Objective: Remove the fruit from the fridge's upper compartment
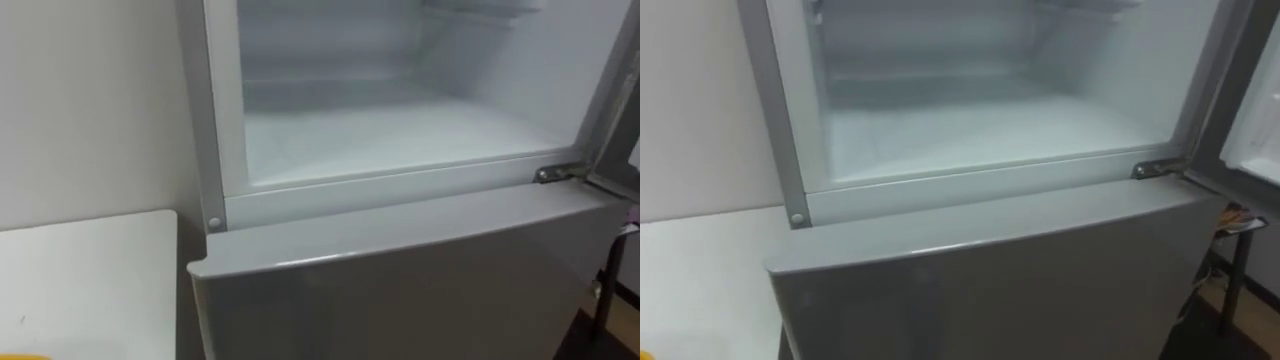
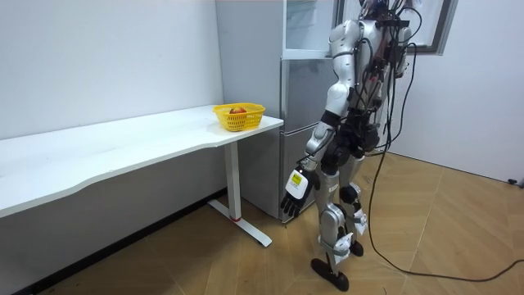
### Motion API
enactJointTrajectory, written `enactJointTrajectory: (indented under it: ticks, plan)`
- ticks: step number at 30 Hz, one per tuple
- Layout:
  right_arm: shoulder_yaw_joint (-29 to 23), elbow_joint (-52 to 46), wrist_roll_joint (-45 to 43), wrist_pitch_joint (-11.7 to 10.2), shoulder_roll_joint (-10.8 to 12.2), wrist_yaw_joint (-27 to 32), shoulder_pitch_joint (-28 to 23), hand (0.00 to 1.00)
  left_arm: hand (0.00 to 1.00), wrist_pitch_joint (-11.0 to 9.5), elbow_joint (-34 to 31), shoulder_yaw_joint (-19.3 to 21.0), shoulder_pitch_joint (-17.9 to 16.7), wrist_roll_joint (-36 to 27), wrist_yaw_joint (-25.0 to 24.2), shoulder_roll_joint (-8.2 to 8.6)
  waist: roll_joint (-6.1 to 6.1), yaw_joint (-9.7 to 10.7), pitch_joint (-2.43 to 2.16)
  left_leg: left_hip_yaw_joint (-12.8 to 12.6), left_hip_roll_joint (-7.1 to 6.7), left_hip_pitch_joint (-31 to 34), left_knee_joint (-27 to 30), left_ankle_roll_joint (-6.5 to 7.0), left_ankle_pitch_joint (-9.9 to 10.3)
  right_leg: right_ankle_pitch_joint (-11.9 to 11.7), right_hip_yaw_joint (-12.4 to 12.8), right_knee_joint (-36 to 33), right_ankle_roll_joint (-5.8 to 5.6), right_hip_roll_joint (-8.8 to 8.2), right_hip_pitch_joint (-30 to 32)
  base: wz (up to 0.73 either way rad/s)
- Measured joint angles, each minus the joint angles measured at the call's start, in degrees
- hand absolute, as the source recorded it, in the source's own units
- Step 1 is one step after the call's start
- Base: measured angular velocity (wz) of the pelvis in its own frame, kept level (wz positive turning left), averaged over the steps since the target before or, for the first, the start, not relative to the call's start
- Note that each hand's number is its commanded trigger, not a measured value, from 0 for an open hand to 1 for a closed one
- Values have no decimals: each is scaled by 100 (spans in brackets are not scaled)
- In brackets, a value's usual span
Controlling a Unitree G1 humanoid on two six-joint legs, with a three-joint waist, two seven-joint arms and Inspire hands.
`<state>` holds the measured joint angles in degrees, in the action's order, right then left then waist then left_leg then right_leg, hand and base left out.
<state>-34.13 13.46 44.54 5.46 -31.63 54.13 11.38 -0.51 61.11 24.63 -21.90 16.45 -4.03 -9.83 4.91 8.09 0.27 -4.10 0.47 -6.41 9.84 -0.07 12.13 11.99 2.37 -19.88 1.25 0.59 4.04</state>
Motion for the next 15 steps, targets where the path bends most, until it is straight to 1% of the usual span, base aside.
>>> enactJointTrajectory:
  ticks: [1,3,6,8,9,10,12,13,15]
  plan:
    - [102,-139,-1,46,0,16,-110,0,0,-34,69,0,9,5,-2,0,0,-3,0,-2,-3,-3,1,-2,-11,14,13,-11,-20,2,13,-8]
    - [217,-369,-1,97,3,26,-289,0,0,-39,104,0,2,5,-5,11,0,-24,0,-4,-3,-5,4,-5,-14,21,25,-28,-31,8,29,-7]
    - [436,-775,-6,296,3,81,-460,0,0,-69,145,12,-14,4,0,24,0,-31,0,3,-19,29,17,-5,-14,23,61,-111,-20,10,100,-14]
    - [559,-934,-212,339,4,83,-610,0,0,-140,160,11,1,-2,9,24,1,-27,0,14,-18,71,85,-5,-13,-4,61,-127,23,11,111,-4]
    - [624,-1035,-355,348,3,83,-719,0,0,-186,176,4,11,-2,14,25,1,-25,0,15,-18,68,97,-5,-13,-4,63,-155,26,11,111,0]
    - [681,-1127,-456,406,3,83,-774,0,0,-222,188,-1,11,-3,37,30,2,-16,1,21,-19,65,104,-5,-13,-1,65,-178,29,11,110,0]
    - [783,-1284,-459,548,3,104,-798,0,0,-253,212,1,8,-9,150,46,2,-2,1,35,-14,55,111,-6,-13,5,89,-177,21,27,108,-4]
    - [882,-1382,-458,639,3,162,-798,0,0,-291,255,4,12,-9,232,46,2,0,1,85,-10,40,113,-7,-12,4,94,-170,18,38,104,-11]
    - [1075,-1465,-458,655,3,229,-798,0,0,-381,328,4,15,-4,353,55,3,29,1,180,-10,18,132,-12,-10,2,98,-170,19,53,83,-5]
